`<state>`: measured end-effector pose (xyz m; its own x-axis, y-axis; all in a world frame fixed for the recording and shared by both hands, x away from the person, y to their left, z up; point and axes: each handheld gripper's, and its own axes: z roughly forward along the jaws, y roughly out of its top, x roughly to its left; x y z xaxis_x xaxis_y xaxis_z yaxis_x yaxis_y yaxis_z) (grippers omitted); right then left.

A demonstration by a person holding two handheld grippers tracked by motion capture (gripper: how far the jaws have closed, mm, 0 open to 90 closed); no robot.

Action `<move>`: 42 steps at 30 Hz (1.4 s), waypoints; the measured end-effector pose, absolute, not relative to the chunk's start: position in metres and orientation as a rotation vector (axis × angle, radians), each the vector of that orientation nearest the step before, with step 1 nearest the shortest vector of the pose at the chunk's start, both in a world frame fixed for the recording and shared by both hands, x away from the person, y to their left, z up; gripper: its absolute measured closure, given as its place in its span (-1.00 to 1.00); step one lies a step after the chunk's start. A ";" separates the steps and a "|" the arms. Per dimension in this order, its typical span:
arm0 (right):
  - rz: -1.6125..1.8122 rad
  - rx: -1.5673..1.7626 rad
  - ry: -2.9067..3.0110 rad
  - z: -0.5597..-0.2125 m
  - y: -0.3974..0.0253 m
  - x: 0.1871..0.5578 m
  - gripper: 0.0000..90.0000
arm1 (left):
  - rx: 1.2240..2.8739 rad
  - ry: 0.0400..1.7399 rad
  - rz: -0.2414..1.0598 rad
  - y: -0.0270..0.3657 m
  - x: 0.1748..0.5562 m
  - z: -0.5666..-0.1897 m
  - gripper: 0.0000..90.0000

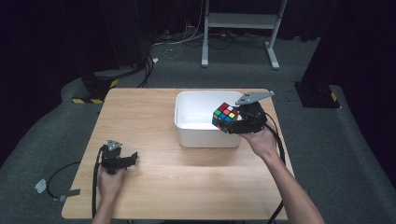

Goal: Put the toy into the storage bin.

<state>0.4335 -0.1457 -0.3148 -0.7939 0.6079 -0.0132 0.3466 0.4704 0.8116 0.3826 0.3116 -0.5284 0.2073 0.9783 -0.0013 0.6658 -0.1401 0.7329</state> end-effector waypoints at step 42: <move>1.213 0.930 2.348 -0.297 -0.123 0.500 -0.25 | 1.877 1.525 0.664 0.312 0.383 -0.528 -0.63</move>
